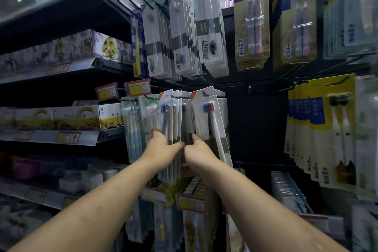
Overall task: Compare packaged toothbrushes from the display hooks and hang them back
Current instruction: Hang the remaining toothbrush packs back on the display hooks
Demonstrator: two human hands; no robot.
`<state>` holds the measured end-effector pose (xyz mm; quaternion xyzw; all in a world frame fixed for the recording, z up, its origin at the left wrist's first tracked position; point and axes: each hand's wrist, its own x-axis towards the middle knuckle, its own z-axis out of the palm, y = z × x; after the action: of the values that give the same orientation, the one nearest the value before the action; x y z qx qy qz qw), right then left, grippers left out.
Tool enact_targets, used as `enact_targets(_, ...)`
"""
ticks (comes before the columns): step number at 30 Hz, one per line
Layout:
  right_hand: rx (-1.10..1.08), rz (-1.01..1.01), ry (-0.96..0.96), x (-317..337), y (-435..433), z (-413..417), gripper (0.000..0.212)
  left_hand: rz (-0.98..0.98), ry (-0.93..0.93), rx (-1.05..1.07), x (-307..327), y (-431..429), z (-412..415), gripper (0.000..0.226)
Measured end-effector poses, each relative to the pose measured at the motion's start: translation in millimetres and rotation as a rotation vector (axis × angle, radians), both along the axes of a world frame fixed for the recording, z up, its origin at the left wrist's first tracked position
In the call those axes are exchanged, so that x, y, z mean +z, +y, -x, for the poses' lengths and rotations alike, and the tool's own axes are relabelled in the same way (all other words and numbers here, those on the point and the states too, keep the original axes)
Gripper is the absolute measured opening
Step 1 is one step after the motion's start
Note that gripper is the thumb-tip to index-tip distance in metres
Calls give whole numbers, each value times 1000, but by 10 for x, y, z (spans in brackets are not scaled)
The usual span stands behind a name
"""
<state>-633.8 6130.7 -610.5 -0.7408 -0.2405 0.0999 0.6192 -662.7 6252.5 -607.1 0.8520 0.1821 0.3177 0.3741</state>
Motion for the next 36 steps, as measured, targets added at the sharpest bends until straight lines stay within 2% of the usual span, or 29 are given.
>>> enact_targets(5,1,-26,7,100,-30,-75,74,-14,-2,-7,26,24,40,89)
enact_targets(10,31,-55,-21,64,3,-94,60,-7,5,-9,56,18,71,102)
enact_targets(13,29,-110,-1,44,36,-105,61,-13,14,-1,61,30,76,105)
enact_targets(17,52,-162,59,46,14,-74,59,-11,-1,7,65,29,79,92)
enact_targets(22,76,-139,66,9,6,-71,61,14,-9,4,68,0,79,96)
enact_targets(28,110,-129,62,8,-18,-74,66,26,-21,-10,56,-16,85,88)
enact_targets(31,132,-136,54,1,-36,-96,61,37,-28,0,55,-33,96,84)
enact_targets(36,30,-146,35,2,-1,-77,46,5,-31,76,65,-193,68,103)
